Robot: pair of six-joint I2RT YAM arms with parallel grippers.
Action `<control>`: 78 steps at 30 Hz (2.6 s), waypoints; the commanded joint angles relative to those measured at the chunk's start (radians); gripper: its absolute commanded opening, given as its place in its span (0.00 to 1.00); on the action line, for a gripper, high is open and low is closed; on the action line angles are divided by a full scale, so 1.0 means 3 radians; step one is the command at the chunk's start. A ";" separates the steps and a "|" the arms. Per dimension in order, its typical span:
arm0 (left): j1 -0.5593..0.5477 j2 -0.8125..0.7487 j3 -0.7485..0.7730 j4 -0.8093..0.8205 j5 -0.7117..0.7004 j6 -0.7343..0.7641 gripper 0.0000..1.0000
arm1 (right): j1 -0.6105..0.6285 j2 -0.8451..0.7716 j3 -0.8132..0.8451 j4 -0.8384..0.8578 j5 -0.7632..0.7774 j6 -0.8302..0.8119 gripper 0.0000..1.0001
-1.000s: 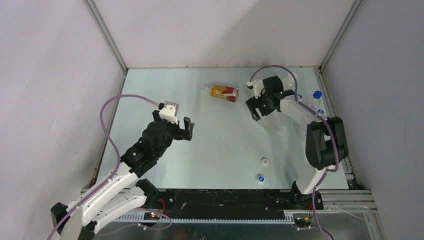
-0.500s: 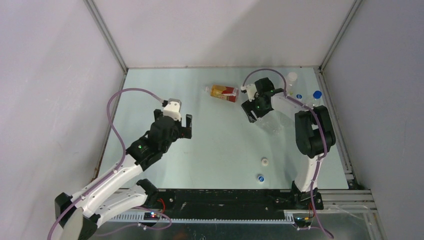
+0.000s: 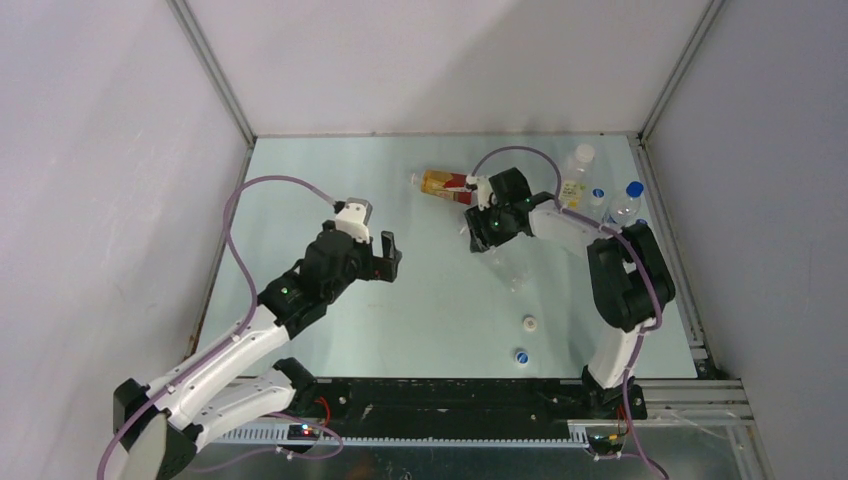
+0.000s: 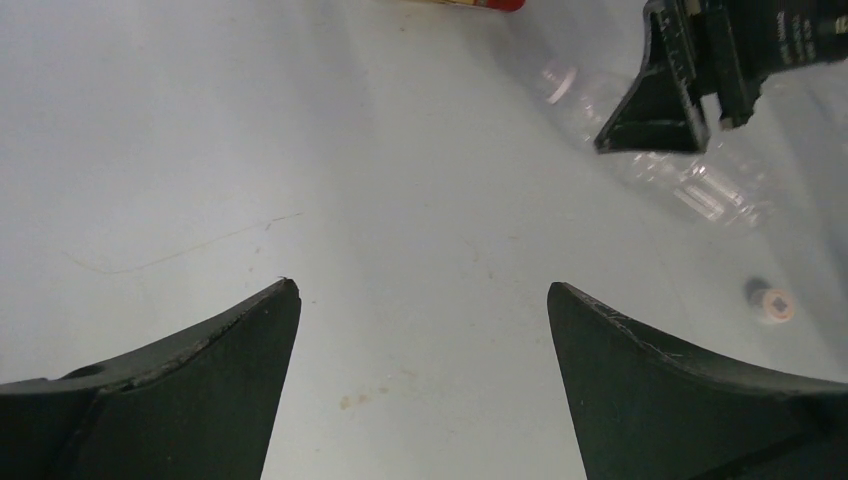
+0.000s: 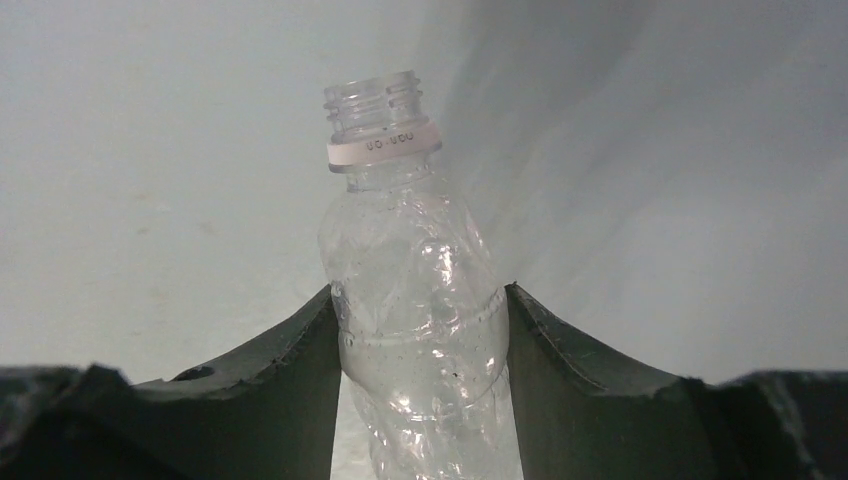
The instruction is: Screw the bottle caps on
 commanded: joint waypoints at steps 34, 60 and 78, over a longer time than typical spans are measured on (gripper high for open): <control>0.0006 0.0119 -0.0096 0.1434 0.1577 -0.0447 0.96 | 0.1769 -0.2039 -0.1355 0.3087 0.1679 0.2720 0.44; -0.0085 -0.0237 -0.0056 0.0748 0.1022 0.0607 0.55 | 0.1831 -0.3173 -0.1551 0.1561 0.1463 0.1725 0.82; -0.0087 -0.0713 -0.0205 0.0496 0.1190 0.1533 0.52 | 0.1577 -0.3368 -0.1590 -0.2053 0.1766 0.3059 0.78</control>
